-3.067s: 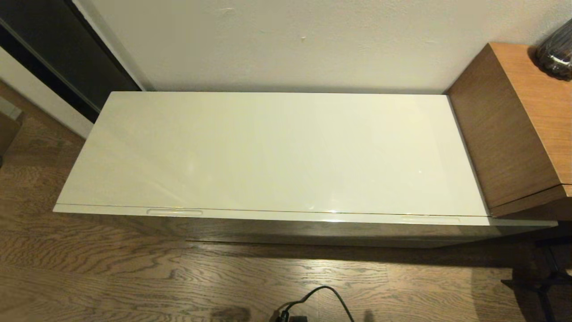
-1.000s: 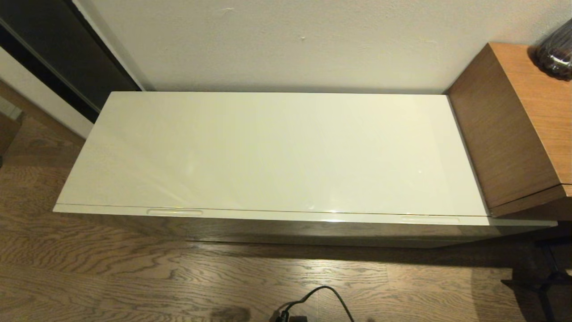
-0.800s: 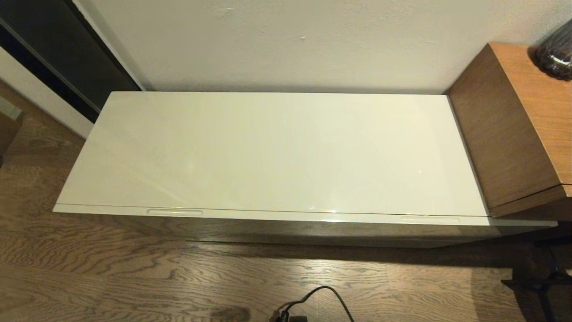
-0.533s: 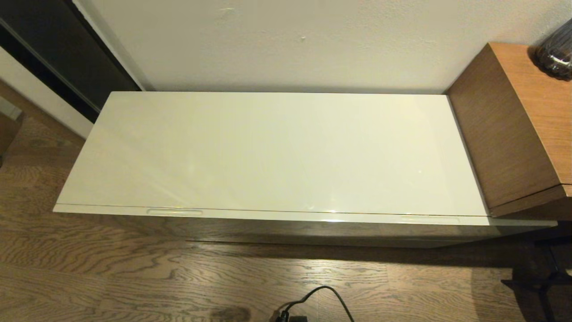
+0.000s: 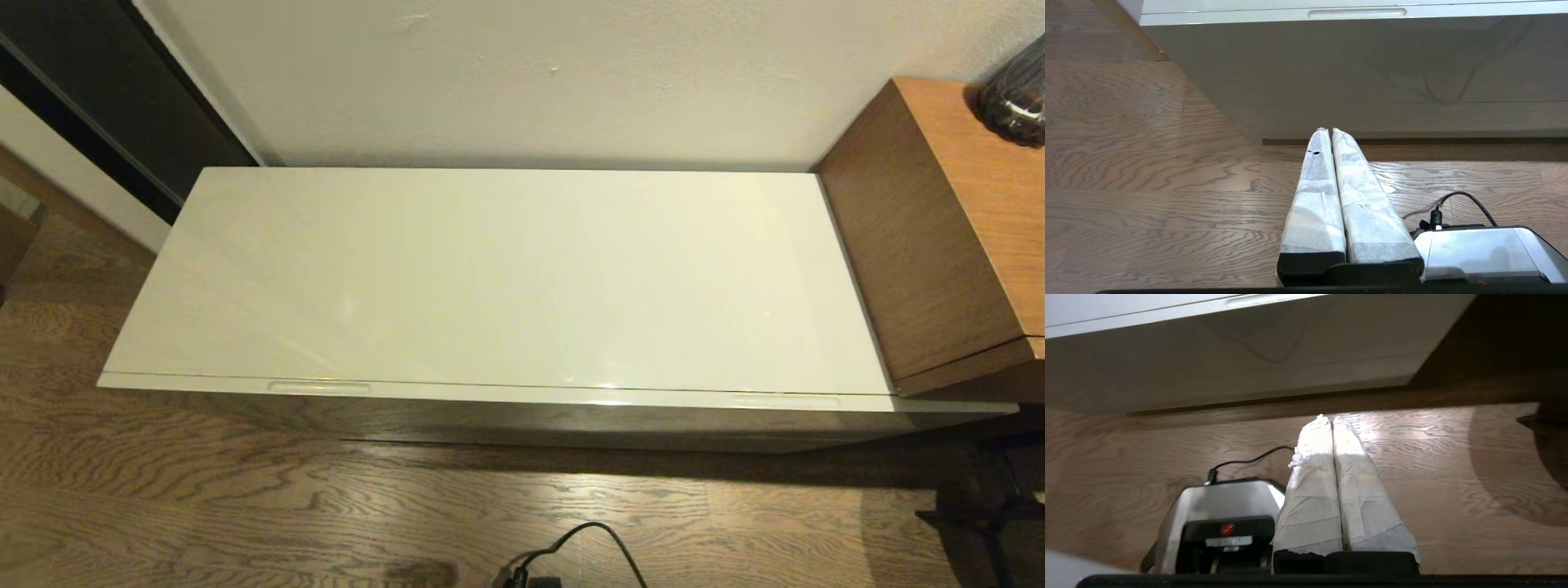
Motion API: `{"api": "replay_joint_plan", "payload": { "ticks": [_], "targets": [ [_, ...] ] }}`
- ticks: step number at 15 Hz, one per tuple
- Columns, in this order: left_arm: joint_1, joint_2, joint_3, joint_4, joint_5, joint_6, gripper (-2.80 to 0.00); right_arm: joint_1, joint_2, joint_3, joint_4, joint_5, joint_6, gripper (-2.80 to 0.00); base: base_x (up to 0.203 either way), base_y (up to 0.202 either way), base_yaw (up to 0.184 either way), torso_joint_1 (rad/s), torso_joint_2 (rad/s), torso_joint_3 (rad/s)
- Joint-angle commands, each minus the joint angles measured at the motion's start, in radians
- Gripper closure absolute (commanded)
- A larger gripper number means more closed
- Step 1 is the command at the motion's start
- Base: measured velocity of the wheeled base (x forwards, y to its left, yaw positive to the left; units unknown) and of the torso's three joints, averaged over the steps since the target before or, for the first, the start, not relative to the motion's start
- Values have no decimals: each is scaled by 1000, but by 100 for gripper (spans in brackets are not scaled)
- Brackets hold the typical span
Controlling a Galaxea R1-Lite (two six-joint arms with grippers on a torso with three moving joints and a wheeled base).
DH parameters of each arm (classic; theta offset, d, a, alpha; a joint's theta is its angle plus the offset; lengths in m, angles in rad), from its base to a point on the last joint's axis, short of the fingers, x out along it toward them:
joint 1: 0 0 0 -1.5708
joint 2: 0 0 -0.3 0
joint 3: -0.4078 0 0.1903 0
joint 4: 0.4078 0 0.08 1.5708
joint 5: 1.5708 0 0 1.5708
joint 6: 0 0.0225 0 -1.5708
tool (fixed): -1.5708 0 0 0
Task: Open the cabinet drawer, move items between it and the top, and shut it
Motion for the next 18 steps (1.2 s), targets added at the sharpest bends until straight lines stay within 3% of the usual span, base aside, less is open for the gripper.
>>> {"api": "replay_joint_plan", "payload": {
  "ticks": [1,6,11,15,18],
  "targets": [
    [0,1,1,0,0,1,0,0,-8,80,-49,-26,0,0,0,0,0,0,0,0],
    [-1,1,1,0,0,1,0,0,-8,266,-298,-93,-9,0,0,0,0,0,0,0],
    [0,1,1,0,0,1,0,1,-9,284,-337,-80,-51,0,0,0,0,0,0,0],
    [0,1,1,0,0,1,0,0,-8,368,-515,-62,-122,0,0,0,0,0,0,0],
    [0,1,1,0,0,1,0,1,-8,379,-521,-51,-135,0,0,0,0,0,0,0]
  ]
}}
